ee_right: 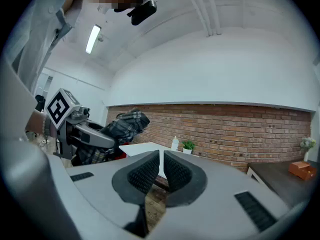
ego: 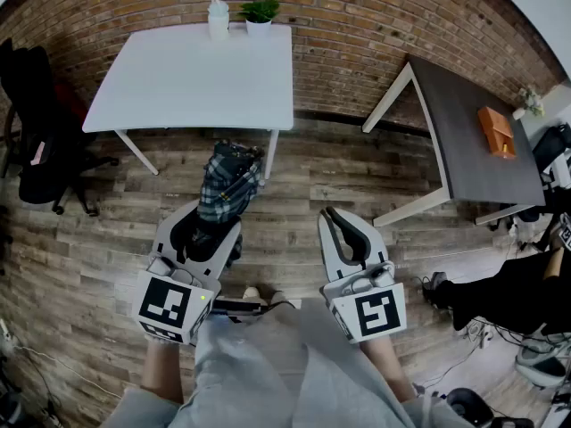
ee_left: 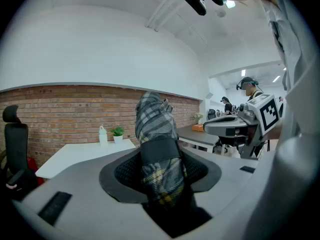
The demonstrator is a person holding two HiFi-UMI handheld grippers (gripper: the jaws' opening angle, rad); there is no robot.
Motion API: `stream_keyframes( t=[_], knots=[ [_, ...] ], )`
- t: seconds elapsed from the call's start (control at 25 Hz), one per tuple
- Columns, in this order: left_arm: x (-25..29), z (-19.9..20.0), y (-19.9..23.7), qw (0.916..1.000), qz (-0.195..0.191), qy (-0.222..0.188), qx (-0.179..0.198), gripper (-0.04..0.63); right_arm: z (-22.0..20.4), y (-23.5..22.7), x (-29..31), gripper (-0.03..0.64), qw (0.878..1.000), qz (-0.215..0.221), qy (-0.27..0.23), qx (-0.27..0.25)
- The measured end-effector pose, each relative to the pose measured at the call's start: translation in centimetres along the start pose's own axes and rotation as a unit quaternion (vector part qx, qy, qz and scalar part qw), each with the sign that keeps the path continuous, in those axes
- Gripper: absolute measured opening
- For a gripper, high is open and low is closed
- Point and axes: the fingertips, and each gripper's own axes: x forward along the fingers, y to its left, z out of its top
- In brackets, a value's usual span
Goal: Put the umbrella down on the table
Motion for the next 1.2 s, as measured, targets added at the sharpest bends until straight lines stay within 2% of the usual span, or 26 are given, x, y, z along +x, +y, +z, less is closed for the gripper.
stream_keyframes(
  t=[0.6,1.2],
  knots=[
    [0.5,-1.5,-0.9,0.9999,0.002,0.010,0.008,0.229,-1.6,-0.4,-0.8,0.057,1.000,-0.002,0.002,-0.001],
    [-0.1,-0.9,0.6,0.9998,-0.001,0.001,0.018,0.229,-0.3,-0.1,0.1,0.057,0.999,-0.017,-0.024,0.017]
  ],
)
